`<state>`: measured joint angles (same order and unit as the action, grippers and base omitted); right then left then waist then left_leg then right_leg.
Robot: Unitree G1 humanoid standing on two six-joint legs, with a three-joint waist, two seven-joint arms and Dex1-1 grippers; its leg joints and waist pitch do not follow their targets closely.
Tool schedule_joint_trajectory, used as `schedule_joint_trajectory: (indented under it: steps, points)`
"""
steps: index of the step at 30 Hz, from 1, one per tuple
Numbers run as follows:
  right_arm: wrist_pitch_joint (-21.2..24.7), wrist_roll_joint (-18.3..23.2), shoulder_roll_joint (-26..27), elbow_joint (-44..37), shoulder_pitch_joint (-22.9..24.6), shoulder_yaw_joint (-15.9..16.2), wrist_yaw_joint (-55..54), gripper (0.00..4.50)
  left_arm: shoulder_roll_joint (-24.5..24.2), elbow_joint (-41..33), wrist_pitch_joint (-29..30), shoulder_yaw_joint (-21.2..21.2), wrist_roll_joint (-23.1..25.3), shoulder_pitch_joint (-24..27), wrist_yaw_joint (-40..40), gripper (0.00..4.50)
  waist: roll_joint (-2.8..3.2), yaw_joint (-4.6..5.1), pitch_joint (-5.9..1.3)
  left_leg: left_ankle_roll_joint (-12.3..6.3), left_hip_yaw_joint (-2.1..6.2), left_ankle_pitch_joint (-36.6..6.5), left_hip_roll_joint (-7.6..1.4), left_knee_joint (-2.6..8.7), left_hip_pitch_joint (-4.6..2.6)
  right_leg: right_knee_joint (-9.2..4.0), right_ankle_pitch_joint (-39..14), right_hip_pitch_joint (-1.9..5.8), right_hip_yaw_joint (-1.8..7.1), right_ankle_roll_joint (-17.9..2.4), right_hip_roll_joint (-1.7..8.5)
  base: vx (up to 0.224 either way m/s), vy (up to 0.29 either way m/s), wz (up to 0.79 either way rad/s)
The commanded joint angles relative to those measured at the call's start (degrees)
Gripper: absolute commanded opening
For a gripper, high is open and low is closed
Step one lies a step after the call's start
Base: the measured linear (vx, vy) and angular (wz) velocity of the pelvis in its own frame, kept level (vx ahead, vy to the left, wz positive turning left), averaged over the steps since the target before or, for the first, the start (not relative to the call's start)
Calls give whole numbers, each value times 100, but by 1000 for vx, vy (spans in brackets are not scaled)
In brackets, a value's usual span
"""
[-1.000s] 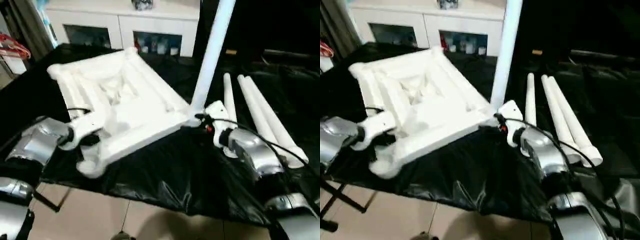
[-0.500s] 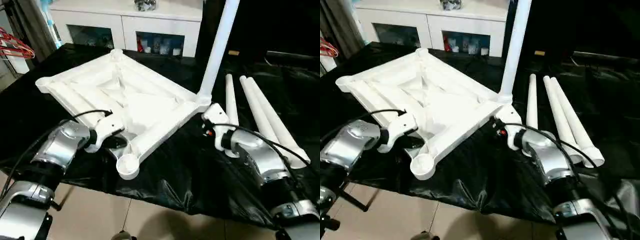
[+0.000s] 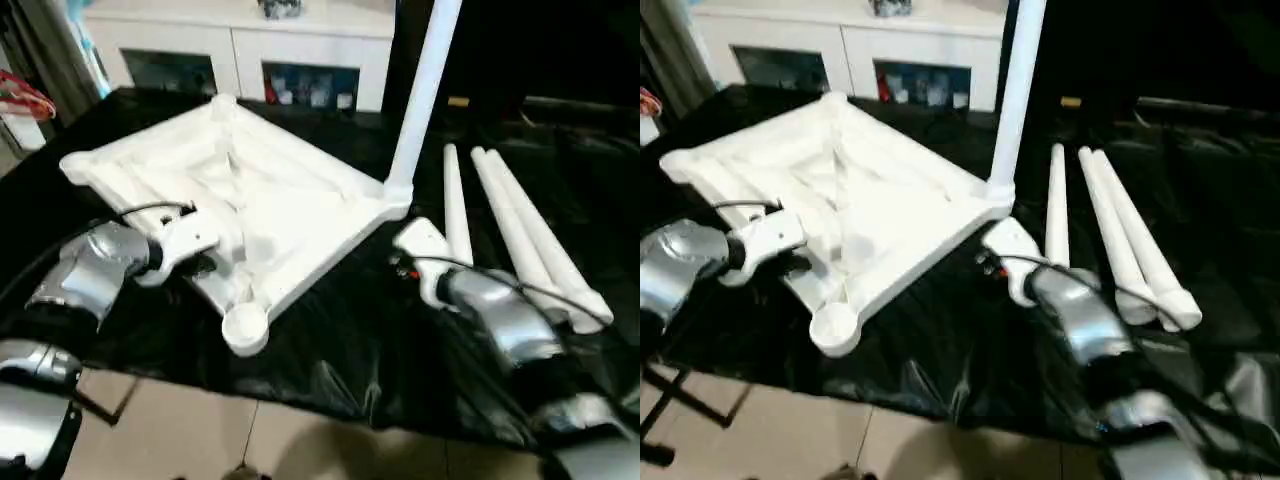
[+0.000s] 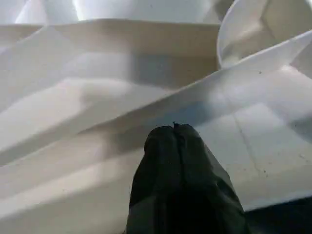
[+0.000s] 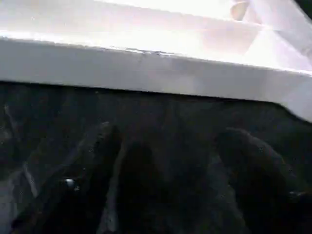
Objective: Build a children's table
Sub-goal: Rotate table base
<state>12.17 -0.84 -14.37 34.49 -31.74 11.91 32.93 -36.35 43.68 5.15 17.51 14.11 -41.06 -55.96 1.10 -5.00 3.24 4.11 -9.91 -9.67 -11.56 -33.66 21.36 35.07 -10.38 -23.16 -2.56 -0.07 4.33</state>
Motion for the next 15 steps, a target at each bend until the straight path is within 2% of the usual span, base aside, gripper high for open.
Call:
schedule_joint_trajectory:
  steps: [1, 2, 3, 5, 6, 7, 8, 10, 12, 15]
  points:
    - [-56, -60, 5, 133, -112, 46, -90, 318, -27, 105, -68, 106, 133, -74, 28, 0, 86, 4, -415, 286, 36, -1589, -112, 416, -110, -334, -663, 261, 199, -1379, 316, 0, 0, 0]
    - [-85, -81, 56, 212, -142, 49, -127, 310, -39, 147, -100, 179, 205, -60, 4, 0, 90, -1, -417, 283, 35, -1543, -112, 414, -109, -325, -567, 269, 196, -1390, 315, 0, 0, 0]
    - [-143, -101, 161, 344, -199, 35, -208, 304, -59, 203, -152, 324, 326, -18, -120, 0, 65, 9, -415, 265, 31, -1502, -106, 412, -98, -320, -526, 273, 197, -1402, 313, 0, 0, 0]
    - [-175, -108, 219, 411, -229, 23, -257, 296, -67, 231, -184, 402, 392, 8, -206, 0, 75, 8, -409, 262, 28, -1522, -109, 415, -101, -328, -594, 268, 202, -1385, 320, 0, 0, 0]
    - [-220, -114, 311, 559, -299, -19, -363, 265, -61, 208, -195, 491, 410, 56, -408, 0, 74, 18, -407, 277, 36, -1520, -108, 423, -90, -324, -638, 280, 201, -1367, 328, 0, 0, 0]
    - [-220, -114, 311, 559, -299, -19, -363, 265, -61, 208, -195, 491, 410, 56, -408, 0, 57, 19, -408, 277, 32, -1528, -111, 424, -97, -332, -666, 275, 204, -1370, 336, 0, 0, 0]
    - [-281, -118, 408, 782, -390, -68, -501, 261, -32, 17, -108, 579, 333, 160, -758, 0, 43, 33, -406, 275, 32, -1518, -111, 427, -96, -331, -694, 276, 205, -1386, 334, 0, 0, 0]
    - [-386, -139, 505, 1098, -516, -115, -659, 250, 17, -202, -7, 661, 213, 266, -1129, 0, 64, 46, -399, 297, 27, -1554, -121, 428, -106, -341, -795, 258, 213, -1424, 352, 0, 0, 0]
    - [-472, -169, 564, 1349, -610, -130, -778, 217, 75, -560, 163, 739, 46, 415, -1480, 0, 62, 74, -398, 313, 22, -1519, -137, 429, -102, -324, -720, 259, 218, -1524, 364, 0, 0, 0]
    - [-551, -166, 597, 1573, -706, -155, -845, 211, 267, -1361, 476, 871, -297, 691, -1885, 0, 41, 58, -400, 227, 0, -1395, -134, 423, -99, -308, -542, 270, 214, -1543, 343, 0, 0, 0]
